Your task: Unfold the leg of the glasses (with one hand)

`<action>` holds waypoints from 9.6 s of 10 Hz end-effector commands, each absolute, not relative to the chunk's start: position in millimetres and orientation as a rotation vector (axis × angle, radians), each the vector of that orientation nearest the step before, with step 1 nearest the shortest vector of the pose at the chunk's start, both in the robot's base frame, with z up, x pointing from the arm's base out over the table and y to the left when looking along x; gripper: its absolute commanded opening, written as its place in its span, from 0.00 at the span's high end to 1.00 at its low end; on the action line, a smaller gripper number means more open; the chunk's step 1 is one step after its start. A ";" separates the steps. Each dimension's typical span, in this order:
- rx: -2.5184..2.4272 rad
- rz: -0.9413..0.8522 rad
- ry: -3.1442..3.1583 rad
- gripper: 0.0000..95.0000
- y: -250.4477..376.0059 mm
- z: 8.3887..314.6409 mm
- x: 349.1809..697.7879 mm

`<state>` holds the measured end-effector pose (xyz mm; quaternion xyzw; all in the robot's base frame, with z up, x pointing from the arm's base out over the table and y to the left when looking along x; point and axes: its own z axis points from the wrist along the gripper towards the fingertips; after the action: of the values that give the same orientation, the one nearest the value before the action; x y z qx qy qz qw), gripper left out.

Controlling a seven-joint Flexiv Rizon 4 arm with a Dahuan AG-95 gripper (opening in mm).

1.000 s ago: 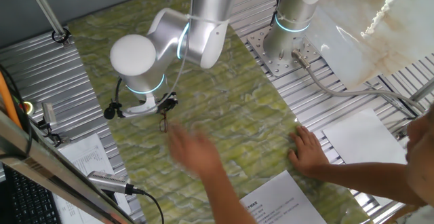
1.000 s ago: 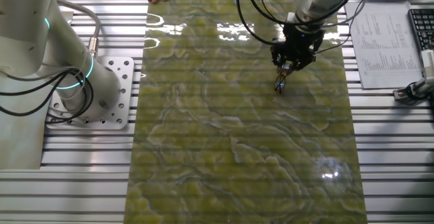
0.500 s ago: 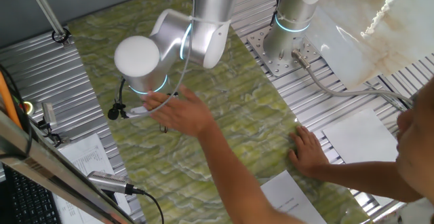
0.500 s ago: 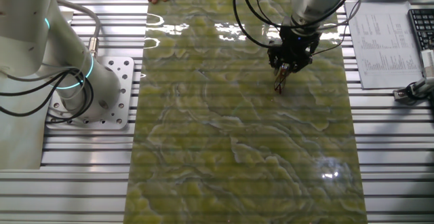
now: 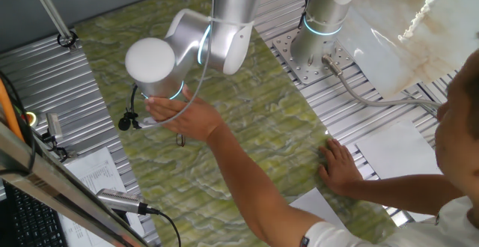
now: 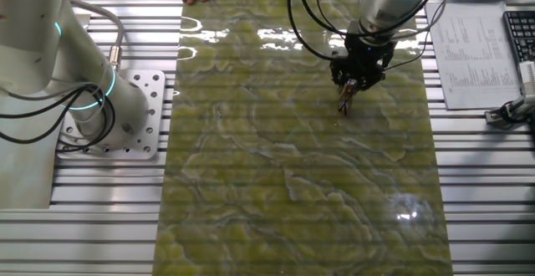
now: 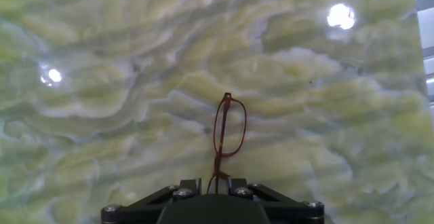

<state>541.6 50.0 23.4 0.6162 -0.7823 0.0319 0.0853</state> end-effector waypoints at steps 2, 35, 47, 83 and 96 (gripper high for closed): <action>1.837 0.098 -2.327 0.80 51.4 21.1 541.3; 1.783 0.120 -2.301 1.00 62.0 43.4 546.9; 1.748 0.171 -2.208 1.00 61.6 66.4 548.3; 1.557 0.276 -2.148 1.00 72.7 105.0 523.0; 1.464 0.282 -2.301 0.80 61.4 102.0 519.6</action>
<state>519.2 61.1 102.6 0.5281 -0.8180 0.1028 0.2034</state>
